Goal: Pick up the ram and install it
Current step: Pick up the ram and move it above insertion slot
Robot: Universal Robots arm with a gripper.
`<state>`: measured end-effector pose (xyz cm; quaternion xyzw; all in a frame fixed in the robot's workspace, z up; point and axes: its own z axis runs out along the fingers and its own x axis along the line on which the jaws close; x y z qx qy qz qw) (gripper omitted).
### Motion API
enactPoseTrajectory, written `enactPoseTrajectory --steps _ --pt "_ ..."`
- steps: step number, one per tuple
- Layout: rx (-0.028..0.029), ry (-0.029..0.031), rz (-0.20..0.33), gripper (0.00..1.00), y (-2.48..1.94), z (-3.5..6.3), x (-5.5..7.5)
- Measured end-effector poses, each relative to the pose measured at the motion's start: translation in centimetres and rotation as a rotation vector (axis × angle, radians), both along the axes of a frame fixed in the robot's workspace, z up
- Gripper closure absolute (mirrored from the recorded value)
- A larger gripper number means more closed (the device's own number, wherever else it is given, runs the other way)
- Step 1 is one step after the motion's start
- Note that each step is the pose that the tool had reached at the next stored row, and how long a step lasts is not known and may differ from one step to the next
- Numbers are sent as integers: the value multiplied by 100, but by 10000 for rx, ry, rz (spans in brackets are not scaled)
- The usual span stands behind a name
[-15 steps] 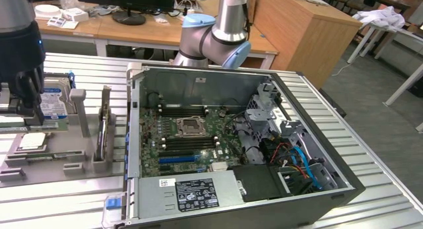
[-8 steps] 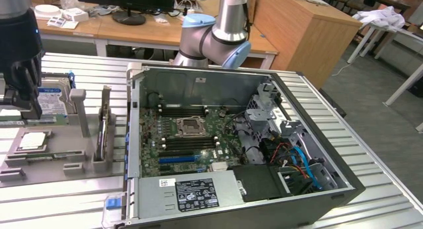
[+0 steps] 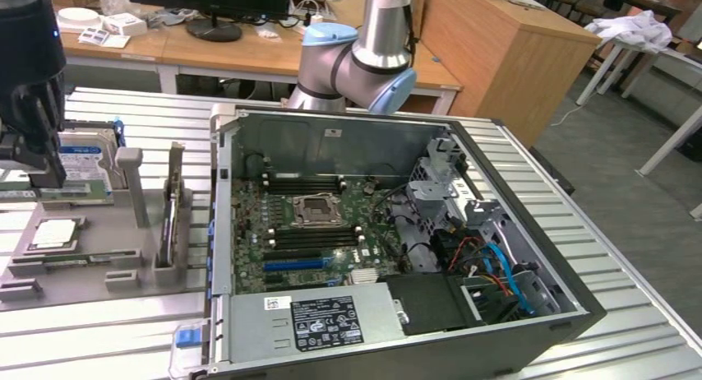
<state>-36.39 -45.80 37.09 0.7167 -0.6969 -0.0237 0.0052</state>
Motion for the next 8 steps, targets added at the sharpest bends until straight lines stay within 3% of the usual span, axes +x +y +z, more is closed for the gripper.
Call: enactPoseTrajectory --steps 8 --pt "-3 0 -1 89 0 119 0"
